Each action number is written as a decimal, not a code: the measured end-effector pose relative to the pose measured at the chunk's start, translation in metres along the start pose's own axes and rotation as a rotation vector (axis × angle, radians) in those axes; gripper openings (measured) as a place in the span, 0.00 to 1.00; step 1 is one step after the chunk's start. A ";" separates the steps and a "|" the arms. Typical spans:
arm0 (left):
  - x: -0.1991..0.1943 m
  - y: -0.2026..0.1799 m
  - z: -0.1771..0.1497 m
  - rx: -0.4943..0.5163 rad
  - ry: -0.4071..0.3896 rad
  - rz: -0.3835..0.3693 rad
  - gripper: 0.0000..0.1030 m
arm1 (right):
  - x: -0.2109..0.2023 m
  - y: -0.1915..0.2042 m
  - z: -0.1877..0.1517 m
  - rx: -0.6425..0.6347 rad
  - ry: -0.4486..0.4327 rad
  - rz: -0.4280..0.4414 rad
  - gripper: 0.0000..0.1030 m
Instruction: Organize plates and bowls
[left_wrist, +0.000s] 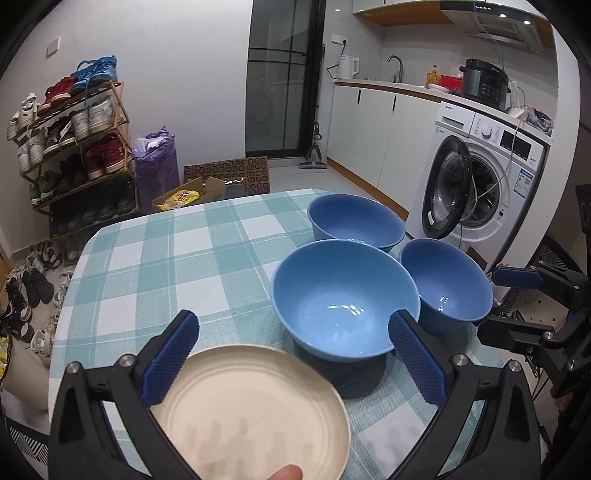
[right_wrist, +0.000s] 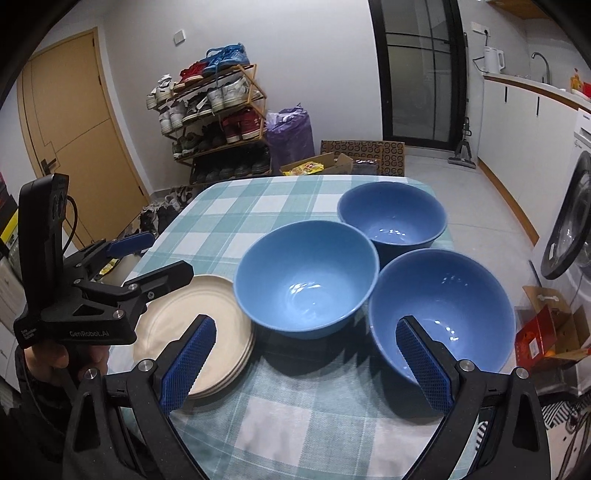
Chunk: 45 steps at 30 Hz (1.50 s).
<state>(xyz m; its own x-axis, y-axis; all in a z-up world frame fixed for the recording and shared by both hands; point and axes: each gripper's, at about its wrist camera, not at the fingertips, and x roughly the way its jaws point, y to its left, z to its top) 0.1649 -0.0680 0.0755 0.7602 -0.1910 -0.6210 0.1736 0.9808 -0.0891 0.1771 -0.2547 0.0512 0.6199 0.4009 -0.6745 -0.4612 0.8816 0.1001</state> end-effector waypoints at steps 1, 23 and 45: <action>0.002 -0.001 0.002 0.001 0.002 0.000 1.00 | -0.001 -0.003 0.001 0.004 -0.003 -0.002 0.97; 0.055 -0.016 0.049 0.023 0.037 -0.072 1.00 | 0.001 -0.070 0.025 0.153 -0.042 -0.070 0.97; 0.103 -0.026 0.088 0.067 0.095 -0.114 1.00 | 0.017 -0.118 0.074 0.226 -0.041 -0.115 0.97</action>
<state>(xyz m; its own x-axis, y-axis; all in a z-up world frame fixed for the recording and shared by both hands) 0.2941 -0.1165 0.0822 0.6712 -0.2931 -0.6808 0.2992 0.9475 -0.1129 0.2894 -0.3329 0.0819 0.6874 0.3007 -0.6611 -0.2358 0.9533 0.1885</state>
